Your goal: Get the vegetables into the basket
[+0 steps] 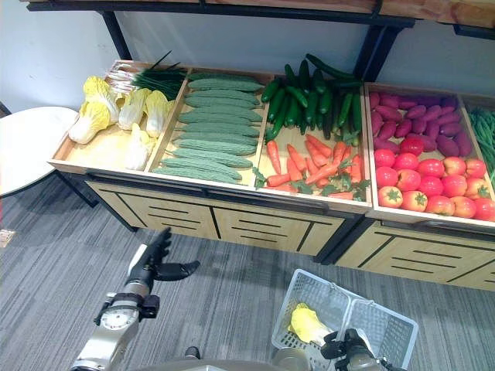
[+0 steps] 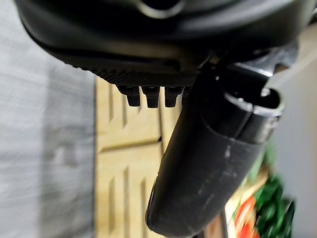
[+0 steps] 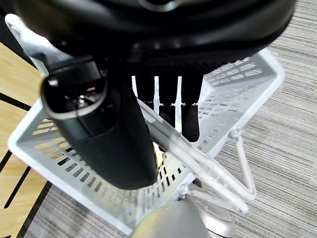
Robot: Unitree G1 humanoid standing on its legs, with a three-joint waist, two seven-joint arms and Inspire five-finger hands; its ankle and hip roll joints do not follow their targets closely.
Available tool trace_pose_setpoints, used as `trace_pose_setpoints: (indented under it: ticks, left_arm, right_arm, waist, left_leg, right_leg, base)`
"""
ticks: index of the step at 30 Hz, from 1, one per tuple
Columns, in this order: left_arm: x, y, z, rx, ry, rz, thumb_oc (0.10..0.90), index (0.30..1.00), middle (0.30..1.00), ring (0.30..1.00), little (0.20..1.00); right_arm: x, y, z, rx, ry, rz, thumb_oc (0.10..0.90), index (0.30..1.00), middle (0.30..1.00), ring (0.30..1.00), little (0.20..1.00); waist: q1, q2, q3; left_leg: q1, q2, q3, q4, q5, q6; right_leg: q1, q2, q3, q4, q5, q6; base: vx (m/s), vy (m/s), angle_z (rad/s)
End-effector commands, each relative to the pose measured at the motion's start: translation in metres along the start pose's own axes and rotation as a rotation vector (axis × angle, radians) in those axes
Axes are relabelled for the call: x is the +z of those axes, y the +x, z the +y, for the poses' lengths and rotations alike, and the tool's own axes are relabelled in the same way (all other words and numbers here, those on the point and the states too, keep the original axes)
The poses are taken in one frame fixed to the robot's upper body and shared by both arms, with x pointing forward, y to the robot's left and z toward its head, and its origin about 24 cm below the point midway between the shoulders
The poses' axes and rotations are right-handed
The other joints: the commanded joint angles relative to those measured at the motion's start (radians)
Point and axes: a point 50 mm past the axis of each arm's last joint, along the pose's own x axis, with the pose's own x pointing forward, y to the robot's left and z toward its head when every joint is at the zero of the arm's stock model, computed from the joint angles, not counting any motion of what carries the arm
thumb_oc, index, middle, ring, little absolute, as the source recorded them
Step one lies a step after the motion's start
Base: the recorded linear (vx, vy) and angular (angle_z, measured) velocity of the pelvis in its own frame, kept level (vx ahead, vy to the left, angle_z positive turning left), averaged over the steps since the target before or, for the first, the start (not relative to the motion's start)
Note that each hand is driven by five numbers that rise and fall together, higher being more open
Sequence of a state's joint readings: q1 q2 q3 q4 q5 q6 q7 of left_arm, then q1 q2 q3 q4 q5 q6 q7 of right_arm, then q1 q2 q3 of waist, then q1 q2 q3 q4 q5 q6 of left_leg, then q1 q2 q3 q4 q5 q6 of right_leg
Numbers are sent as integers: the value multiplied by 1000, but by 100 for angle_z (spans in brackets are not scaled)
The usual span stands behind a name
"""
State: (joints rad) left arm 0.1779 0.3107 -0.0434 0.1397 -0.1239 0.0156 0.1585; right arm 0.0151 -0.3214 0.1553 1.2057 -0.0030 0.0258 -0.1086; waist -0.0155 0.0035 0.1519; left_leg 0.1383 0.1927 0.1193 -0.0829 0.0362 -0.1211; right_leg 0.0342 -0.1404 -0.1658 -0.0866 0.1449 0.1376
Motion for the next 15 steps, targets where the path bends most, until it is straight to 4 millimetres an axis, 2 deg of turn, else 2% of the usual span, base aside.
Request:
trace_pose_setpoints:
  ticks: [1, 2, 3, 5, 6, 7, 8, 9, 10, 11, 13, 14, 15]
  left_arm:
    - [92, 13, 25, 109, 76, -430, 900, 1000, 1000, 1000, 1000]
    - [92, 13, 25, 110, 77, -431, 900, 1000, 1000, 1000, 1000]
    - [121, 17, 38, 146, 218, -541, 900, 1000, 1000, 1000, 1000]
    - [151, 21, 47, 187, 355, -646, 900, 1000, 1000, 1000, 1000]
    - [152, 22, 47, 188, 358, -649, 900, 1000, 1000, 1000, 1000]
    - [182, 23, 57, 242, 472, -748, 900, 1000, 1000, 1000, 1000]
    - [184, 24, 57, 244, 474, -751, 900, 1000, 1000, 1000, 1000]
    - [212, 23, 62, 273, 578, -844, 900, 1000, 1000, 1000, 1000]
    - [213, 24, 62, 274, 579, -846, 900, 1000, 1000, 1000, 1000]
    - [237, 23, 65, 295, 688, -915, 900, 1000, 1000, 1000, 1000]
    - [267, 19, 69, 324, 786, -996, 900, 1000, 1000, 1000, 1000]
    - [268, 19, 69, 324, 788, -1001, 900, 1000, 1000, 1000, 1000]
    - [282, 18, 68, 333, 825, -1042, 900, 1000, 1000, 1000, 1000]
  right_arm:
    - [-14, -3, 18, 86, -110, 54, 400, 300, 300, 300, 300]
    - [-13, -3, 19, 87, -110, 53, 400, 300, 300, 300, 300]
    - [-13, -2, 17, 87, -134, 53, 400, 300, 300, 300, 300]
    - [-11, -2, 16, 92, -161, 46, 400, 300, 300, 300, 300]
    - [-10, -1, 17, 93, -158, 43, 400, 300, 300, 300, 300]
    - [-10, -1, 14, 93, -183, 40, 400, 300, 300, 300, 300]
    - [-9, -1, 15, 94, -180, 37, 400, 300, 300, 300, 300]
    - [-7, -1, 14, 98, -206, 26, 400, 300, 300, 300, 300]
    - [-6, -1, 14, 99, -204, 24, 400, 300, 300, 300, 300]
    - [-6, -1, 12, 98, -234, 17, 400, 300, 300, 300, 300]
    - [-6, 0, 9, 94, -255, 14, 400, 300, 300, 300, 300]
    - [-5, 0, 11, 96, -251, 12, 400, 300, 300, 300, 300]
    - [-3, 0, 10, 93, -266, 3, 400, 300, 300, 300, 300]
  waist:
    - [8, -58, -21]
    - [8, -59, -21]
    - [1, -54, -30]
    - [-6, -52, -33]
    - [-5, -55, -29]
    - [-19, -46, -37]
    - [-17, -49, -33]
    - [-32, -40, -39]
    - [-30, -43, -36]
    - [-45, -33, -38]
    - [-63, -23, -35]
    - [-61, -26, -35]
    - [-72, -20, -35]
  left_leg:
    - [12, -25, 18, 5, 12, -23]
    - [12, -25, 18, 5, 12, -23]
    - [22, -21, 25, -3, -1, -28]
    - [25, -21, 34, -4, -2, -32]
    - [20, -23, 35, -4, 9, -31]
    - [26, -22, 42, -4, -6, -36]
    - [21, -23, 42, -4, 4, -35]
    - [26, -25, 51, -4, -11, -38]
    - [21, -26, 52, -4, 0, -37]
    - [23, -27, 59, -4, -11, -41]
    - [9, -30, 68, -4, -11, -45]
    - [7, -30, 68, -4, -11, -45]
    - [-4, -29, 73, -4, -9, -48]
  right_leg:
    - [-15, -18, 28, 62, -59, 37]
    - [-15, -18, 28, 62, -59, 37]
    - [-7, -16, 30, 54, -63, 43]
    - [-9, -18, 34, 52, -57, 46]
    - [-15, -19, 35, 55, -49, 43]
    - [-10, -20, 39, 48, -51, 49]
    - [-16, -21, 40, 50, -43, 46]
    - [-14, -21, 49, 41, -42, 54]
    - [-21, -22, 50, 44, -34, 51]
    - [-20, -22, 56, 35, -34, 59]
    - [-35, -27, 64, 28, -21, 66]
    - [-38, -27, 64, 28, -21, 66]
    - [-57, -29, 68, 25, -11, 70]
  base:
    - [0, 0, 0]
    - [60, 25, 1]
    - [60, 25, 1]
    - [32, 17, 0]
    - [18, 36, -2]
    - [0, 0, 0]
    - [64, 57, -6]
    - [-24, 19, -7]
    - [39, 57, -12]
    - [-18, 37, -17]
    - [-19, 45, -18]
    - [-51, 33, -11]
    - [-35, 30, -11]
